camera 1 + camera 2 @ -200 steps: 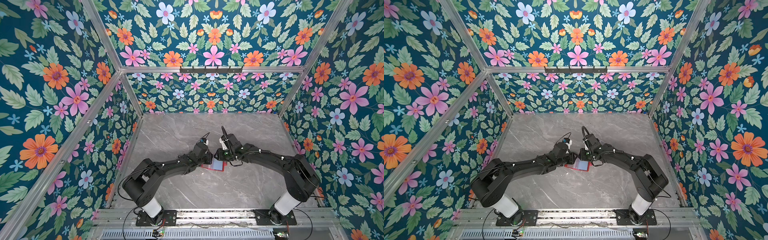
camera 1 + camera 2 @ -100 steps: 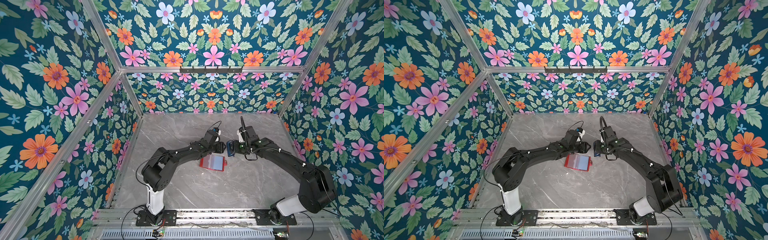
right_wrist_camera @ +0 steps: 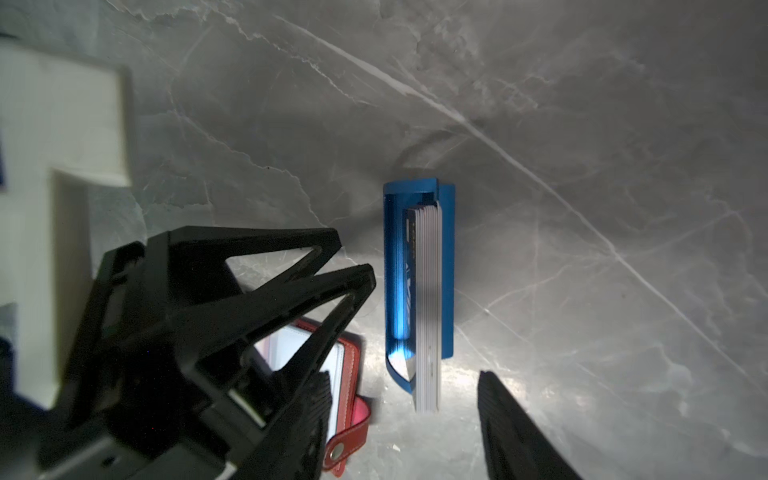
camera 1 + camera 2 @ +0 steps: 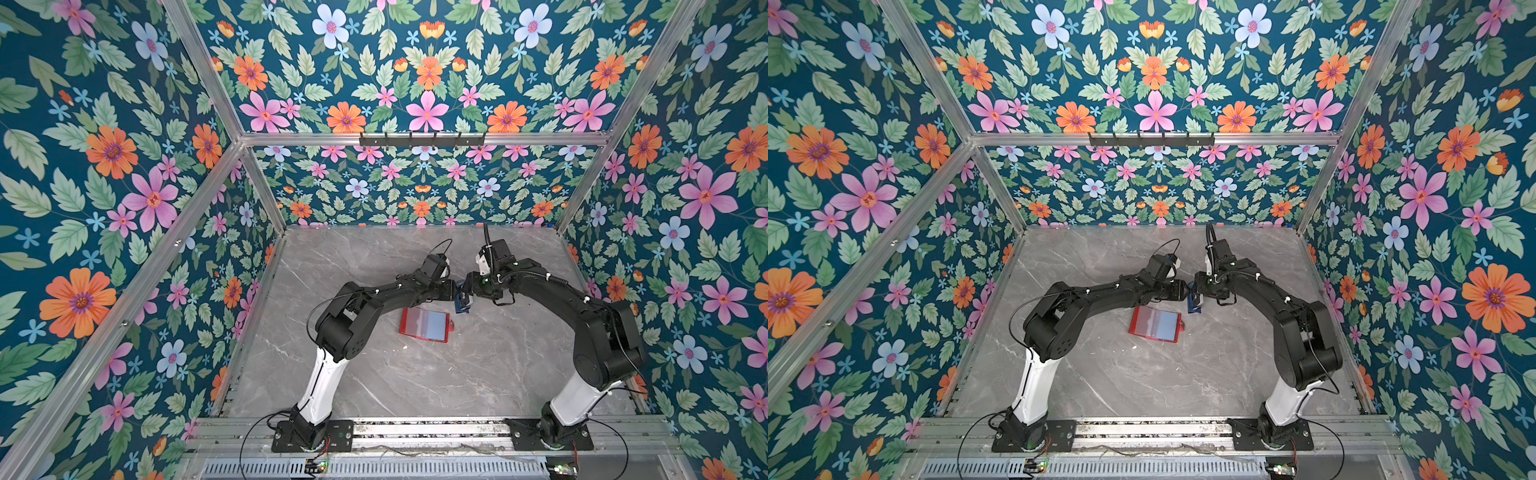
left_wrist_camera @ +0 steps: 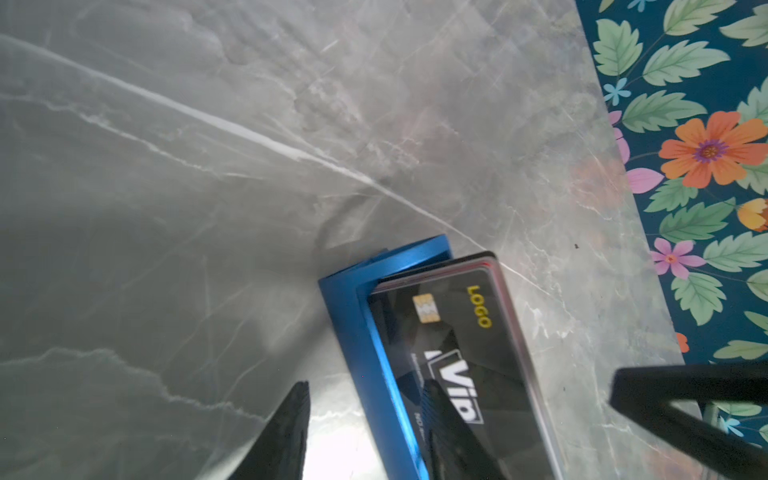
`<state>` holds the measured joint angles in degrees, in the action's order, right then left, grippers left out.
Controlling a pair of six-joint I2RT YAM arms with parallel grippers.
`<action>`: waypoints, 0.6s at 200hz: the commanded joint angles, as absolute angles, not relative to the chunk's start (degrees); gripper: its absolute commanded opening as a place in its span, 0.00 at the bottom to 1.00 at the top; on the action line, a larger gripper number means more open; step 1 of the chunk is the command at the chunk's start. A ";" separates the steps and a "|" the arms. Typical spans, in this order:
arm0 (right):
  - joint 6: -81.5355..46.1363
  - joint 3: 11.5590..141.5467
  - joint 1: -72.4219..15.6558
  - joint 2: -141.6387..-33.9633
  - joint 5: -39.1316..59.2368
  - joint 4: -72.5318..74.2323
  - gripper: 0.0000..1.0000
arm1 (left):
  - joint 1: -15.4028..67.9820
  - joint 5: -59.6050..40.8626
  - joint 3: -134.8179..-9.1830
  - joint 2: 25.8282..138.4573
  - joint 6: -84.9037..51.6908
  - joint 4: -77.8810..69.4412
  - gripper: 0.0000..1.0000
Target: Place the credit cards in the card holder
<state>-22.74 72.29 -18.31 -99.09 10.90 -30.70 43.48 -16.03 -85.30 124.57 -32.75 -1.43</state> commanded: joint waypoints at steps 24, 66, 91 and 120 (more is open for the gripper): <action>-21.46 75.59 -17.98 -102.85 11.56 -33.34 0.52 | 43.24 -18.75 -85.66 125.59 -33.62 -2.47 0.43; -21.45 77.39 -17.72 -105.50 10.90 -34.38 0.47 | 43.23 -19.77 -85.72 126.36 -33.94 -3.08 0.42; -21.21 78.04 -17.74 -106.47 10.47 -35.00 0.44 | 43.20 -19.34 -85.94 126.88 -34.25 -2.77 0.41; -20.92 78.51 -17.67 -107.35 10.08 -35.60 0.40 | 43.15 -20.16 -85.98 127.61 -34.96 -2.97 0.40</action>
<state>-21.67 77.97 -17.67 -106.74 11.27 -33.82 43.24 -19.46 -85.78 127.26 -34.35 -2.20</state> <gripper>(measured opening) 0.422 0.400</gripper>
